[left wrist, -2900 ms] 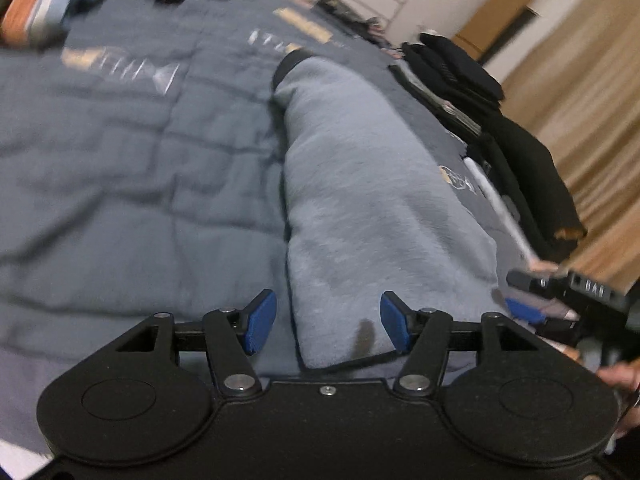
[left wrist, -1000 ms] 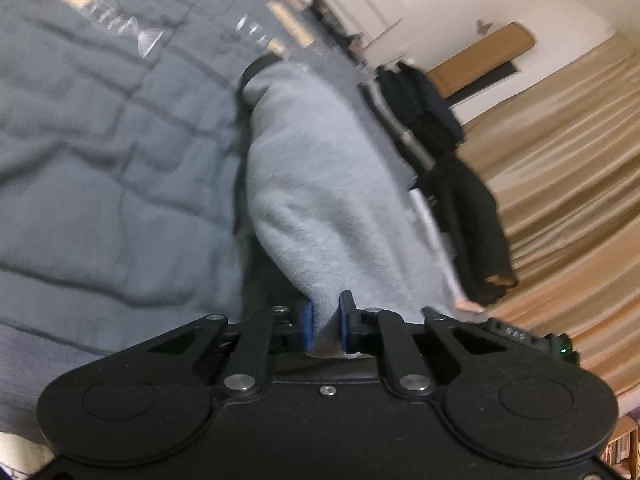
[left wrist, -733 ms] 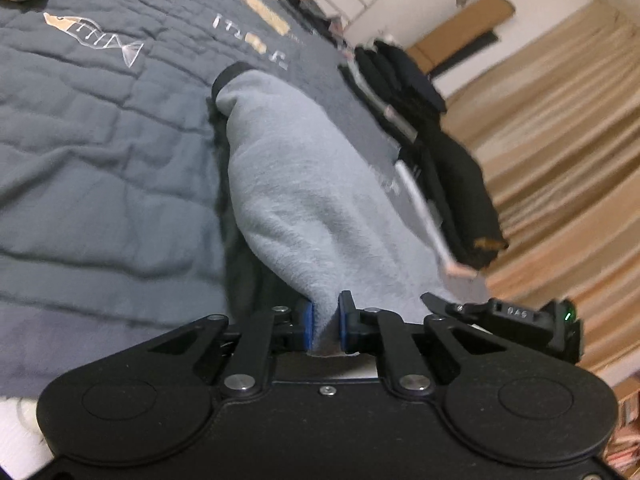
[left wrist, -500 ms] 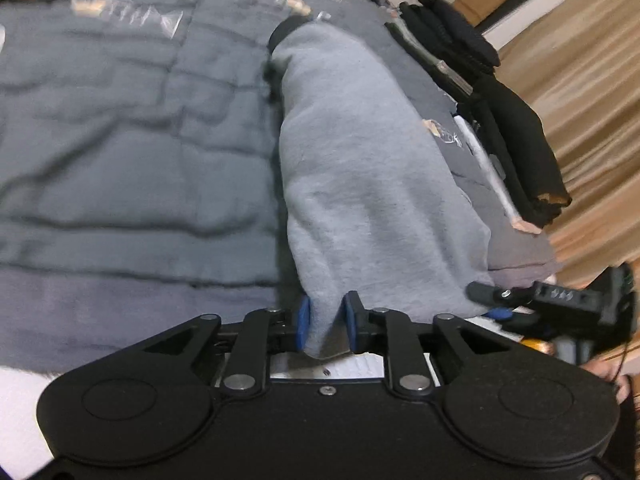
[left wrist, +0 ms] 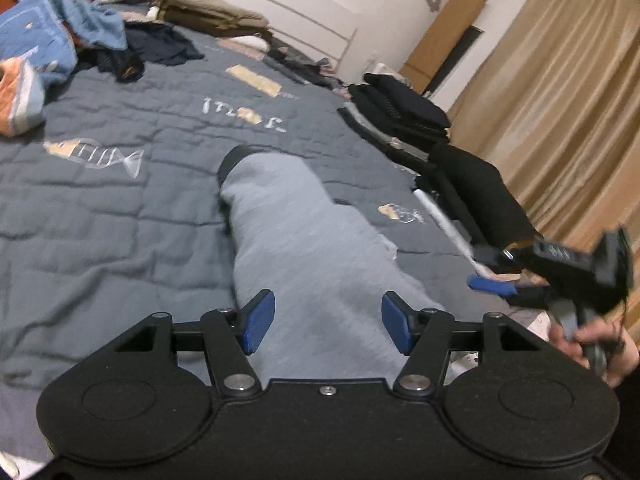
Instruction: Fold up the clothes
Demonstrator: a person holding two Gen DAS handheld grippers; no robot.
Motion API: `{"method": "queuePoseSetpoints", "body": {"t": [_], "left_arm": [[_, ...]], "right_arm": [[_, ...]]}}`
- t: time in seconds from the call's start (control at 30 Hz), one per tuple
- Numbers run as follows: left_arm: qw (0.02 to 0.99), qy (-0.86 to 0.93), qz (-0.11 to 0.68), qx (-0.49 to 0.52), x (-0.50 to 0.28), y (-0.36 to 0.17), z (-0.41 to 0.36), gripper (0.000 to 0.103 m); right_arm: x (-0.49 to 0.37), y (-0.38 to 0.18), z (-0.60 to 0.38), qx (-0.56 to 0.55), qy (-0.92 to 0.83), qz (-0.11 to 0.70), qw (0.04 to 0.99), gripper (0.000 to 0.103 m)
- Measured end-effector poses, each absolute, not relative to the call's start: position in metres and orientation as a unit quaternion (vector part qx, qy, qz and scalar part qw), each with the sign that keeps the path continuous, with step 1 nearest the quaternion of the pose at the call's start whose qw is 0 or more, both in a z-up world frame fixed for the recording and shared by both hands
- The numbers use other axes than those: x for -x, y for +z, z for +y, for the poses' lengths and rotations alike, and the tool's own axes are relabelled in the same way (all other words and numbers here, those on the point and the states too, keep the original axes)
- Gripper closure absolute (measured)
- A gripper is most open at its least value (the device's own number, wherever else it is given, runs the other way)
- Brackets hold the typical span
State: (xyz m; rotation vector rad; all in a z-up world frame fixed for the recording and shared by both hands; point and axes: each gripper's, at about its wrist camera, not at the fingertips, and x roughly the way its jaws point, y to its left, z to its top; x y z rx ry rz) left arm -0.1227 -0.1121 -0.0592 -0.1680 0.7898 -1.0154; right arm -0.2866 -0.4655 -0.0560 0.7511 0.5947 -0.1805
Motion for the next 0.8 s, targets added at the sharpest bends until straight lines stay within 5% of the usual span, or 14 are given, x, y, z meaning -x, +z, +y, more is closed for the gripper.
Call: {"method": "queuePoseSetpoints", "body": {"t": [0.6,0.8], "left_arm": [[0.783,-0.501,0.369,-0.023,0.062,-0.024,-0.228,0.039],[0.772,-0.499,0.392,-0.016,0.054,-0.036,-0.226,0.030]], "right_arm": [[0.177,-0.079,-0.506,-0.358,-0.009,0.351,0.865,0.035],[0.172,-0.091,-0.500,-0.361,-0.001,0.373,0.855,0.035]]}}
